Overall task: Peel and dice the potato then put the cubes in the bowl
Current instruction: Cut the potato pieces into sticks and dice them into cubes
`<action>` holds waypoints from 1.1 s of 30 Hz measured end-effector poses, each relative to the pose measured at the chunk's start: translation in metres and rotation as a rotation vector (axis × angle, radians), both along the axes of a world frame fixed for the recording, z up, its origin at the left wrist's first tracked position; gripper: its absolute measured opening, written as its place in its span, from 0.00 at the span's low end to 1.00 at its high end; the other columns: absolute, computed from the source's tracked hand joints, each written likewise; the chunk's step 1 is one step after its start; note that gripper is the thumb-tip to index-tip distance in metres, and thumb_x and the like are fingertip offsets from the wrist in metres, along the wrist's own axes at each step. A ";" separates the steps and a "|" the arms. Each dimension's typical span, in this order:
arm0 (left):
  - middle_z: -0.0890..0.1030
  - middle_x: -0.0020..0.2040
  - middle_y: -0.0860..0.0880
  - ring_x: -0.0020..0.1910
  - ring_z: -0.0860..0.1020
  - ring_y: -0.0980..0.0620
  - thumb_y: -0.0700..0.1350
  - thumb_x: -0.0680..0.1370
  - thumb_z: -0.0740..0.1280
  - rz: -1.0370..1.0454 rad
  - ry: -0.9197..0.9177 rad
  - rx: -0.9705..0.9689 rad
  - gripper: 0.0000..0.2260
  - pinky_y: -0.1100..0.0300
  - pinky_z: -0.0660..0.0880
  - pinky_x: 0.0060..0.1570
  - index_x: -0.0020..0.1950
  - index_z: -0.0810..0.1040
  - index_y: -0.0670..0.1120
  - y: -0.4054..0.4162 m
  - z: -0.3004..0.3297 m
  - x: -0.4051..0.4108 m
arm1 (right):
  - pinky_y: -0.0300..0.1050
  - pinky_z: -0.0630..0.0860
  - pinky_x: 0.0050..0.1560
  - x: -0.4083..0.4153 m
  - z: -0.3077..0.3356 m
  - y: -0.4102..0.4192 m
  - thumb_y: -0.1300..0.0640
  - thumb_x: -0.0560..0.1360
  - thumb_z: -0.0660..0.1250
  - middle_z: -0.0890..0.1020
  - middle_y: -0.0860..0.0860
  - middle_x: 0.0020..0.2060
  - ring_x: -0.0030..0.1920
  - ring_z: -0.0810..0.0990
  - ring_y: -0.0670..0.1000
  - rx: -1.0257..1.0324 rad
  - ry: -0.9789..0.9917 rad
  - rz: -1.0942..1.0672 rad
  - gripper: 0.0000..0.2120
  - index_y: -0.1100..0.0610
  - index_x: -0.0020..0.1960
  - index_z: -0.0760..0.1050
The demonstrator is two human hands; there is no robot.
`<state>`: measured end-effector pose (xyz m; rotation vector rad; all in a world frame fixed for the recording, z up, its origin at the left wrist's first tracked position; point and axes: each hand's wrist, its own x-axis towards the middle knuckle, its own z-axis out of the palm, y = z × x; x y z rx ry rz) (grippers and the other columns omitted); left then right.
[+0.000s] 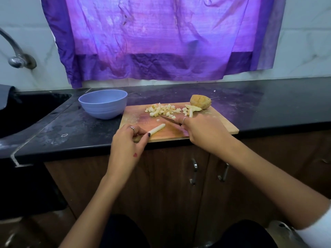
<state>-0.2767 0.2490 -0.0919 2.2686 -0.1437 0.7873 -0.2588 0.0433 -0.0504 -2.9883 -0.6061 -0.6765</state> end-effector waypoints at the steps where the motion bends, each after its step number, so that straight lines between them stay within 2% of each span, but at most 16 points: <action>1: 0.79 0.45 0.51 0.47 0.76 0.53 0.45 0.75 0.71 -0.004 0.006 -0.003 0.04 0.59 0.71 0.47 0.46 0.83 0.46 0.000 0.000 0.000 | 0.46 0.72 0.40 -0.001 -0.003 0.000 0.52 0.81 0.57 0.81 0.55 0.50 0.49 0.79 0.57 0.086 0.026 0.006 0.18 0.44 0.69 0.69; 3: 0.79 0.45 0.51 0.47 0.75 0.54 0.45 0.75 0.71 -0.009 0.013 -0.003 0.04 0.60 0.71 0.47 0.47 0.83 0.46 0.001 0.002 0.000 | 0.46 0.74 0.45 -0.003 -0.003 -0.001 0.51 0.81 0.57 0.81 0.54 0.55 0.51 0.79 0.55 0.319 0.102 0.064 0.17 0.45 0.69 0.71; 4: 0.78 0.45 0.51 0.47 0.75 0.54 0.45 0.75 0.71 -0.010 0.018 -0.001 0.04 0.59 0.71 0.47 0.47 0.83 0.46 0.001 0.002 -0.001 | 0.45 0.73 0.43 -0.003 -0.003 -0.001 0.52 0.81 0.58 0.81 0.54 0.54 0.50 0.79 0.54 0.375 0.127 0.083 0.16 0.46 0.68 0.73; 7: 0.78 0.45 0.51 0.47 0.75 0.54 0.45 0.76 0.71 -0.015 0.021 0.000 0.04 0.59 0.72 0.47 0.47 0.83 0.46 0.001 0.002 -0.002 | 0.40 0.64 0.31 -0.004 -0.003 -0.002 0.53 0.81 0.59 0.80 0.55 0.44 0.39 0.75 0.51 0.351 0.180 0.055 0.12 0.54 0.59 0.78; 10: 0.79 0.45 0.51 0.47 0.75 0.53 0.45 0.75 0.71 -0.015 0.004 -0.010 0.03 0.59 0.72 0.47 0.47 0.83 0.46 0.001 0.001 -0.001 | 0.42 0.62 0.29 -0.005 -0.002 0.001 0.52 0.81 0.59 0.78 0.55 0.40 0.36 0.73 0.50 0.322 0.198 0.024 0.10 0.55 0.50 0.77; 13: 0.79 0.45 0.51 0.47 0.76 0.53 0.45 0.75 0.71 -0.021 -0.001 -0.023 0.03 0.57 0.73 0.48 0.46 0.83 0.47 0.001 0.000 -0.001 | 0.41 0.59 0.28 -0.008 0.003 0.001 0.52 0.81 0.60 0.73 0.50 0.33 0.32 0.70 0.46 0.326 0.196 0.031 0.09 0.51 0.43 0.71; 16: 0.78 0.45 0.51 0.47 0.76 0.53 0.45 0.75 0.71 -0.021 -0.011 -0.021 0.03 0.59 0.71 0.47 0.46 0.82 0.47 0.001 0.000 -0.001 | 0.40 0.58 0.28 -0.011 0.008 0.002 0.54 0.81 0.60 0.70 0.46 0.29 0.30 0.69 0.45 0.334 0.200 0.069 0.13 0.46 0.38 0.66; 18: 0.78 0.45 0.51 0.47 0.75 0.53 0.45 0.76 0.71 -0.022 -0.009 -0.019 0.02 0.59 0.71 0.47 0.46 0.82 0.47 0.001 -0.001 0.000 | 0.39 0.58 0.27 -0.011 0.008 0.003 0.55 0.81 0.60 0.70 0.45 0.28 0.29 0.69 0.46 0.331 0.199 0.087 0.11 0.46 0.40 0.72; 20: 0.78 0.45 0.51 0.47 0.75 0.53 0.45 0.75 0.71 -0.026 -0.012 -0.018 0.02 0.58 0.72 0.47 0.45 0.82 0.47 0.002 -0.002 0.000 | 0.37 0.61 0.26 -0.009 0.008 0.004 0.56 0.81 0.60 0.68 0.43 0.29 0.28 0.68 0.45 0.307 0.200 0.089 0.09 0.50 0.51 0.79; 21: 0.78 0.45 0.51 0.47 0.75 0.53 0.45 0.75 0.71 -0.026 -0.014 -0.017 0.02 0.57 0.72 0.48 0.45 0.82 0.47 0.002 -0.002 0.001 | 0.35 0.62 0.26 -0.008 0.009 0.004 0.56 0.81 0.59 0.67 0.42 0.29 0.28 0.68 0.44 0.294 0.197 0.093 0.10 0.51 0.56 0.79; 24: 0.78 0.45 0.52 0.47 0.75 0.53 0.45 0.75 0.71 -0.027 -0.020 -0.011 0.01 0.58 0.72 0.47 0.45 0.81 0.48 0.001 -0.003 0.001 | 0.35 0.60 0.27 -0.005 0.012 0.007 0.56 0.81 0.59 0.68 0.41 0.31 0.29 0.68 0.44 0.257 0.218 0.108 0.13 0.49 0.61 0.77; 28: 0.78 0.45 0.52 0.47 0.75 0.54 0.45 0.76 0.70 -0.025 -0.018 -0.007 0.02 0.59 0.72 0.47 0.46 0.82 0.48 0.001 -0.003 -0.001 | 0.39 0.66 0.31 -0.005 0.011 0.010 0.55 0.81 0.58 0.76 0.50 0.37 0.33 0.72 0.47 0.189 0.259 0.099 0.08 0.51 0.53 0.76; 31: 0.78 0.45 0.51 0.47 0.75 0.54 0.45 0.76 0.70 -0.013 -0.012 -0.004 0.03 0.60 0.70 0.47 0.46 0.82 0.47 0.001 -0.003 0.000 | 0.46 0.71 0.38 -0.009 0.006 0.009 0.52 0.82 0.56 0.77 0.53 0.42 0.42 0.78 0.55 0.087 0.149 0.076 0.14 0.48 0.65 0.72; 33: 0.78 0.45 0.51 0.47 0.75 0.54 0.46 0.76 0.70 -0.013 -0.001 0.005 0.04 0.60 0.70 0.47 0.46 0.82 0.46 0.001 -0.003 0.000 | 0.47 0.70 0.40 -0.010 0.001 0.005 0.51 0.82 0.55 0.80 0.55 0.45 0.45 0.77 0.57 0.163 0.105 0.069 0.16 0.45 0.68 0.69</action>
